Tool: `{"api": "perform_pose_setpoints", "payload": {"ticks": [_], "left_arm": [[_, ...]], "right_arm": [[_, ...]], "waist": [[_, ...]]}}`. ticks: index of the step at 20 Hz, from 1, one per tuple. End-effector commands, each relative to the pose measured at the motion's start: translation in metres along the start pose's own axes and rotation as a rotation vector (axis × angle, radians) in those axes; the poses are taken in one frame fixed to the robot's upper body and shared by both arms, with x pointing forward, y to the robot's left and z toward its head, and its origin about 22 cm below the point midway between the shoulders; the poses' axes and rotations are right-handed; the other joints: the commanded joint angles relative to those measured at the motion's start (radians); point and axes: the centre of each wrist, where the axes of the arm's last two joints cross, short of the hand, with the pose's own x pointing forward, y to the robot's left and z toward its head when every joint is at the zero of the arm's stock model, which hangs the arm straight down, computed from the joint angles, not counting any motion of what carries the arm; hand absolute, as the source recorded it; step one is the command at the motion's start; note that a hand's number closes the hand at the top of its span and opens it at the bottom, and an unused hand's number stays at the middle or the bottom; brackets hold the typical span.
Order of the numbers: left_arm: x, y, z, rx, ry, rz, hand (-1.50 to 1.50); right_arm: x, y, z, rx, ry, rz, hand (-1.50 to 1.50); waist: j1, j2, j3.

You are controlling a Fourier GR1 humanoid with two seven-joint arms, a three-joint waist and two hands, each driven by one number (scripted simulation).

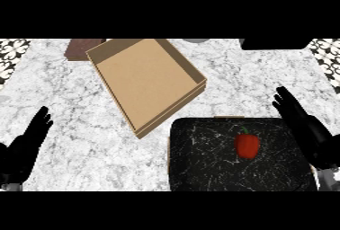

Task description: Pick the bell pepper from the tray and place it in the cardboard box

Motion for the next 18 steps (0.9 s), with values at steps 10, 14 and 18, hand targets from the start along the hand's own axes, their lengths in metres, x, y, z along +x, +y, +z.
{"api": "perform_pose_setpoints", "payload": {"ticks": [10, 14, 18], "left_arm": [[0.045, -0.018, -0.010, -0.048, -0.053, 0.238, 0.00], [0.059, -0.001, -0.008, -0.052, -0.045, 0.218, 0.00], [0.057, -0.009, -0.013, -0.076, -0.062, 0.238, 0.00]], "right_arm": [[0.027, -0.028, 0.027, -0.655, -0.405, 0.227, -1.50], [0.026, 0.003, 0.063, -0.536, -0.537, 0.367, -1.50], [0.043, 0.001, 0.084, -0.390, -0.370, 0.537, -1.50]], "waist": [[-0.040, -0.014, -0.008], [-0.014, -0.008, -0.009], [-0.008, -0.003, -0.011]]}}
